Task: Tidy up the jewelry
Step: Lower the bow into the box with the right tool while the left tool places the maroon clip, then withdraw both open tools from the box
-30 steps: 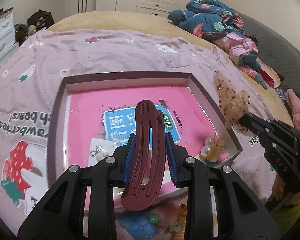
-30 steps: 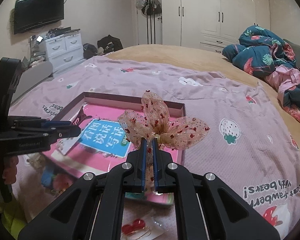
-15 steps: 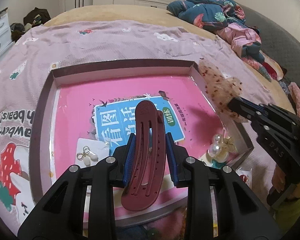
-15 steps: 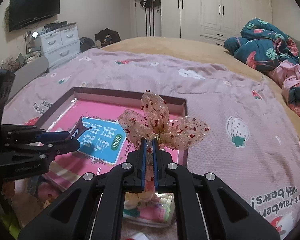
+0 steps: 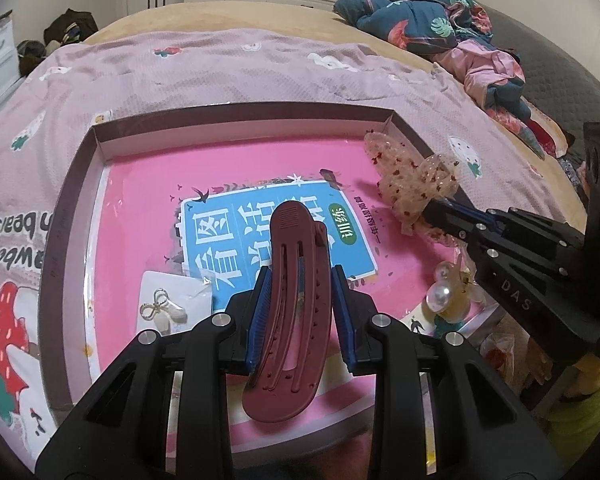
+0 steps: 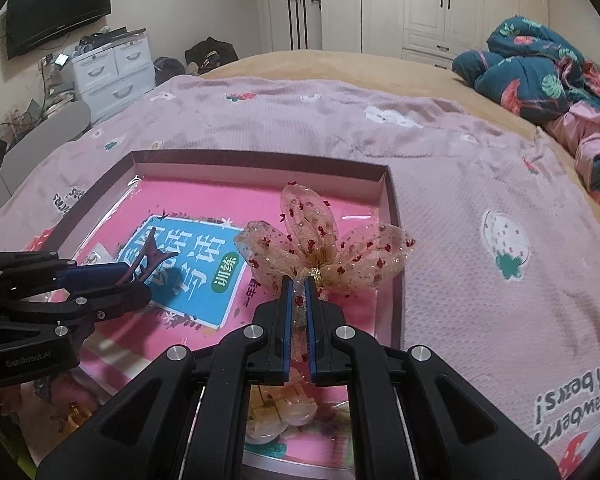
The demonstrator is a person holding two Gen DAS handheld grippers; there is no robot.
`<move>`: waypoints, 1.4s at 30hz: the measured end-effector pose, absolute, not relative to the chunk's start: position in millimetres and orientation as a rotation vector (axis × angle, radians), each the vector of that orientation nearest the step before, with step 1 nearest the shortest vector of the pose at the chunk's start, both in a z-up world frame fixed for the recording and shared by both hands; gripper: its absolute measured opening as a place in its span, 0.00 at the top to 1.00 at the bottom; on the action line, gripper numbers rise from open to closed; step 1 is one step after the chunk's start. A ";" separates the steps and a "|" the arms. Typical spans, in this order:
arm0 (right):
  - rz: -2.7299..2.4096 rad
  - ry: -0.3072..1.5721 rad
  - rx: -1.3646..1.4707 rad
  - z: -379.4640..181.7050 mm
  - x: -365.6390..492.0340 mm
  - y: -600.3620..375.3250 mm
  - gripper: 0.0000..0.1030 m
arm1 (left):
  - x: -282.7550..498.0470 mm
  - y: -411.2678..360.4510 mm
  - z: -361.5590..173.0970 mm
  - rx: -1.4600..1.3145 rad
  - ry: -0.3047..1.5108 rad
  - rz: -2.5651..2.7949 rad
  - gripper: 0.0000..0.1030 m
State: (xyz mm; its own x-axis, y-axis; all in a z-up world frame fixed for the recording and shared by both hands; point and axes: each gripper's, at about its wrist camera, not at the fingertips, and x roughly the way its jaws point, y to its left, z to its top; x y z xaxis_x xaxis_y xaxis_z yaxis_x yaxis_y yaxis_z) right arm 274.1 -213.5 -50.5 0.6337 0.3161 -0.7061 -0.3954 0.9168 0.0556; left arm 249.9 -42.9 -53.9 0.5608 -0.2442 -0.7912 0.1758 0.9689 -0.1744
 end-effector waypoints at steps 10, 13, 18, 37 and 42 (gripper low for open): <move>0.417 0.784 -0.080 -44.6 263.0 -220.5 0.81 | 248.6 -40.4 -54.6 -0.086 0.942 -0.253 0.79; 0.412 0.773 -0.063 -39.4 255.9 -226.1 0.77 | 247.2 -39.4 -54.1 -0.090 0.939 -0.255 0.79; 0.403 0.753 -0.038 -29.6 242.3 -236.1 0.66 | 241.7 -36.4 -48.6 -0.104 0.928 -0.257 0.72; 0.362 0.695 -0.022 1.1 180.4 -264.9 0.47 | 190.6 -3.4 -4.3 -0.166 0.831 -0.207 0.49; 0.357 0.689 -0.031 4.5 167.1 -267.6 0.42 | 175.9 7.6 7.2 -0.175 0.804 -0.187 0.37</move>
State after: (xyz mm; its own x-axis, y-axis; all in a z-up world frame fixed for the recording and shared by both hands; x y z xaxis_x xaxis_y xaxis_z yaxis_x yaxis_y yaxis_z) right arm 167.1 -267.6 4.5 0.7135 0.3119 -0.6274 -0.3319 0.9391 0.0893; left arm 175.9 7.6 7.2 0.6787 -0.2319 -0.6969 0.0996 0.9691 -0.2255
